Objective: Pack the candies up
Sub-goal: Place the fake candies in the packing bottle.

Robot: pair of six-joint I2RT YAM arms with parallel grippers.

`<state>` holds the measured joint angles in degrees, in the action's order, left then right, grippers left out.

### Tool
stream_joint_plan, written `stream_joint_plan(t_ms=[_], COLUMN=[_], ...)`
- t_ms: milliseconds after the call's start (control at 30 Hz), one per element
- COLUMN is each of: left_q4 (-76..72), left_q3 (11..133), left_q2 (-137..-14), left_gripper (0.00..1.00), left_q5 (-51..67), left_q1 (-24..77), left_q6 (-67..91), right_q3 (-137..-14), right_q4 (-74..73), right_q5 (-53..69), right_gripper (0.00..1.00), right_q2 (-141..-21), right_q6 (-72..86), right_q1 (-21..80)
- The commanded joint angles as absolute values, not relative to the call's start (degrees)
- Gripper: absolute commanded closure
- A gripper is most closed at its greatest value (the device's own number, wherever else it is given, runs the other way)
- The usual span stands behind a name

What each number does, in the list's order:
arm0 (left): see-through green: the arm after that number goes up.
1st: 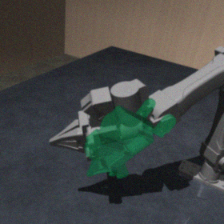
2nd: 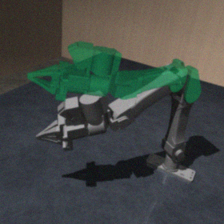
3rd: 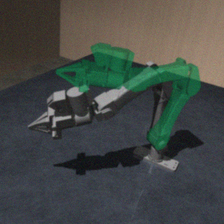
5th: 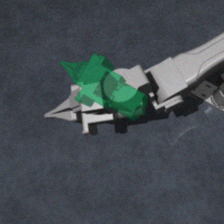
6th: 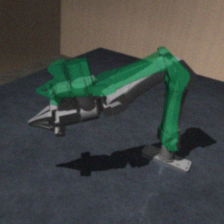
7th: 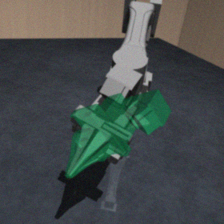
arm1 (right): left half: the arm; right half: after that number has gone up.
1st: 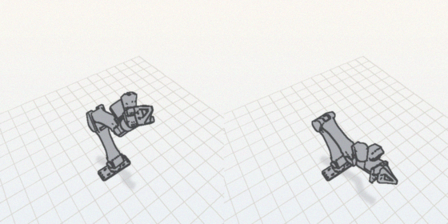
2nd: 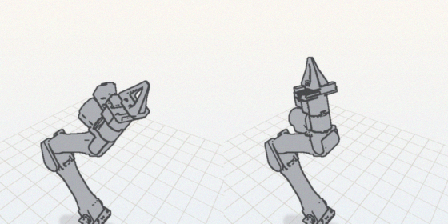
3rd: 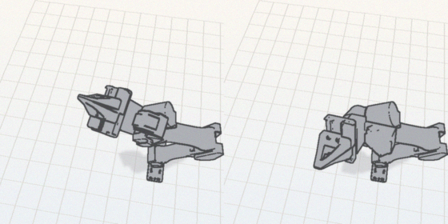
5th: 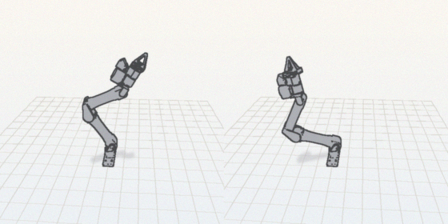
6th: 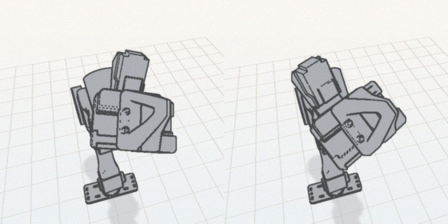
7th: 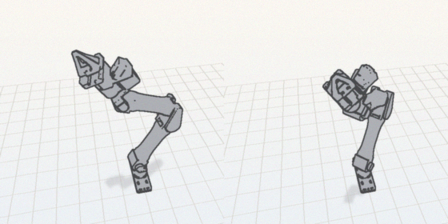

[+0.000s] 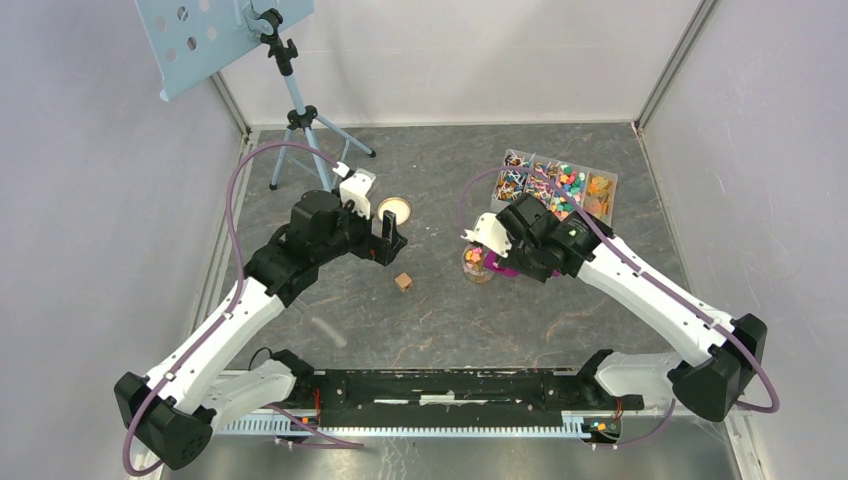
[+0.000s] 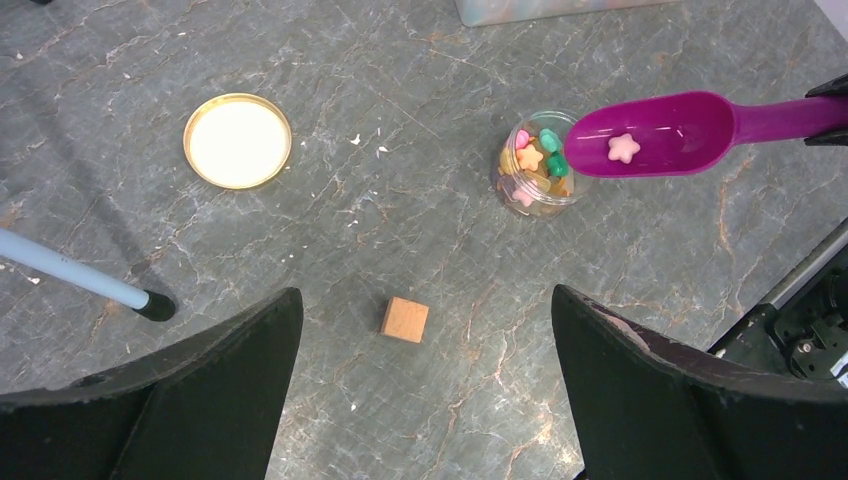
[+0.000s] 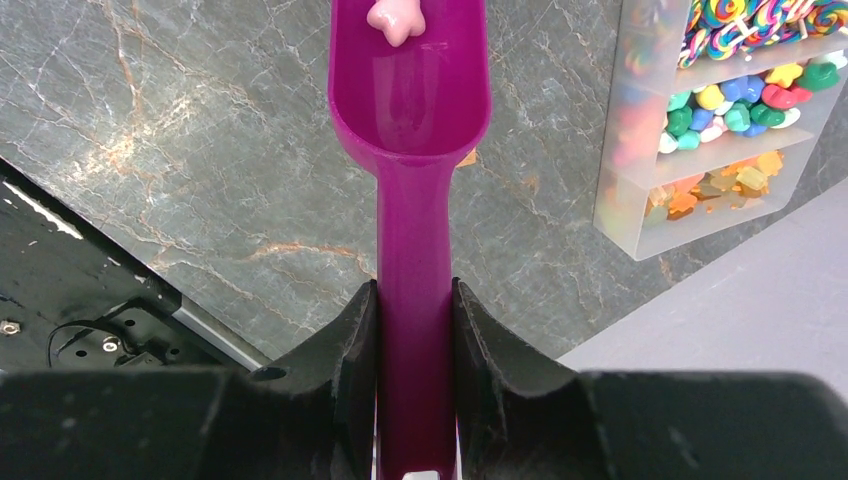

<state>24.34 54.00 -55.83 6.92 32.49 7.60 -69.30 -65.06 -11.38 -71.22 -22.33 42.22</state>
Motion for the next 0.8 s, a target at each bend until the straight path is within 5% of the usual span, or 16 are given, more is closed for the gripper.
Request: stream_joint_plan(t_ms=[0, 767], left_q4=[23.26, 22.54], left_q3=[54.58, 53.74], left_q2=[-54.47, -54.10], left_gripper=[0.00, 0.00], left_q5=[6.33, 3.92], left_q1=[32.27, 32.28], left_q6=[4.31, 6.01], right_q3=[-72.81, -80.26], right_q4=[-66.18, -66.46], right_q5=[-14.04, -13.85], right_gripper=[1.00, 1.00], right_q2=[-72.29, -71.41], right_q6=[-21.34, -17.98], right_q1=[43.88, 46.60])
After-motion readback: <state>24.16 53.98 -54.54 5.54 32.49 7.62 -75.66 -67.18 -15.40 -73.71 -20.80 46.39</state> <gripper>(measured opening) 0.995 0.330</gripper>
